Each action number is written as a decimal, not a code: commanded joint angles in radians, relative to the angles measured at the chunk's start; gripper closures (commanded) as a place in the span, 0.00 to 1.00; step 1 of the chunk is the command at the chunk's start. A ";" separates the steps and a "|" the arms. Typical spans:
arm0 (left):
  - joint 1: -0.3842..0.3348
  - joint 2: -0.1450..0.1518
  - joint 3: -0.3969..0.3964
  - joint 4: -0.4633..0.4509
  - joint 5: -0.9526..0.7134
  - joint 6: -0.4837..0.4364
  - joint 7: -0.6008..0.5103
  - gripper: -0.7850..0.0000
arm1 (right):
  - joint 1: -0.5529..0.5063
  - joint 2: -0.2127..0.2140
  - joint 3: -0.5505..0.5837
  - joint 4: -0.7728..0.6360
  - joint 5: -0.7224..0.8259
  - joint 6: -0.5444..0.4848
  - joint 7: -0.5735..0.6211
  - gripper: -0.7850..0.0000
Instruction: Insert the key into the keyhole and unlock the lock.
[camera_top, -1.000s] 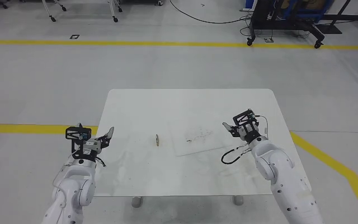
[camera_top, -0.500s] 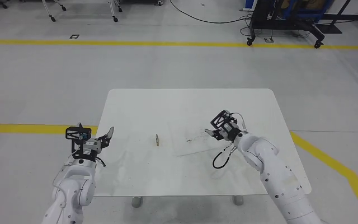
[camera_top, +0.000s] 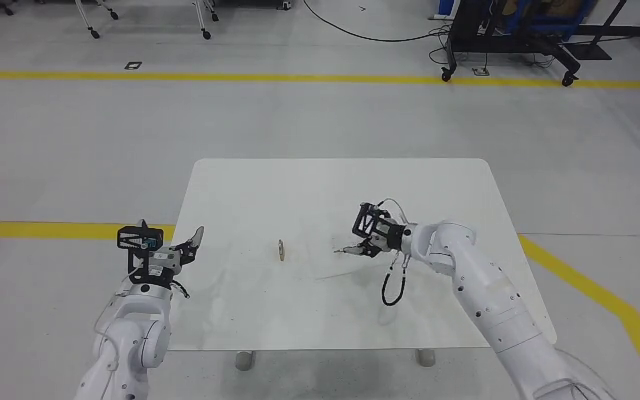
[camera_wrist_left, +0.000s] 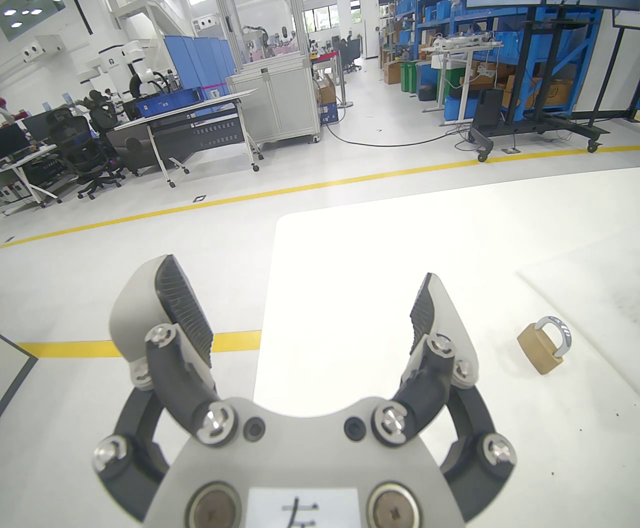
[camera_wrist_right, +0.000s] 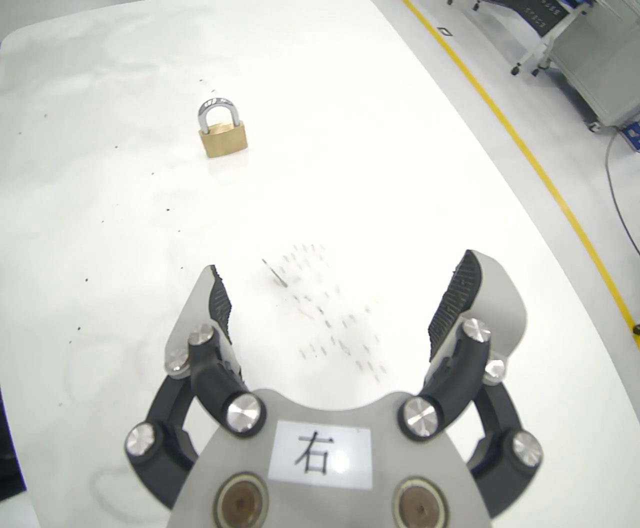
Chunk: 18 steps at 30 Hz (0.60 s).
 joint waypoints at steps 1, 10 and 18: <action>0.000 0.000 0.000 0.000 0.000 0.000 0.000 0.00 | 0.040 0.000 -0.015 0.050 -0.003 -0.084 -0.018 0.00; 0.000 0.000 0.000 0.000 0.000 0.000 0.000 0.00 | 0.229 -0.022 -0.236 0.272 0.079 -0.190 0.028 0.27; 0.000 0.000 0.000 0.000 0.000 0.000 0.000 0.00 | 0.353 -0.047 -0.422 0.387 0.129 -0.190 0.025 0.51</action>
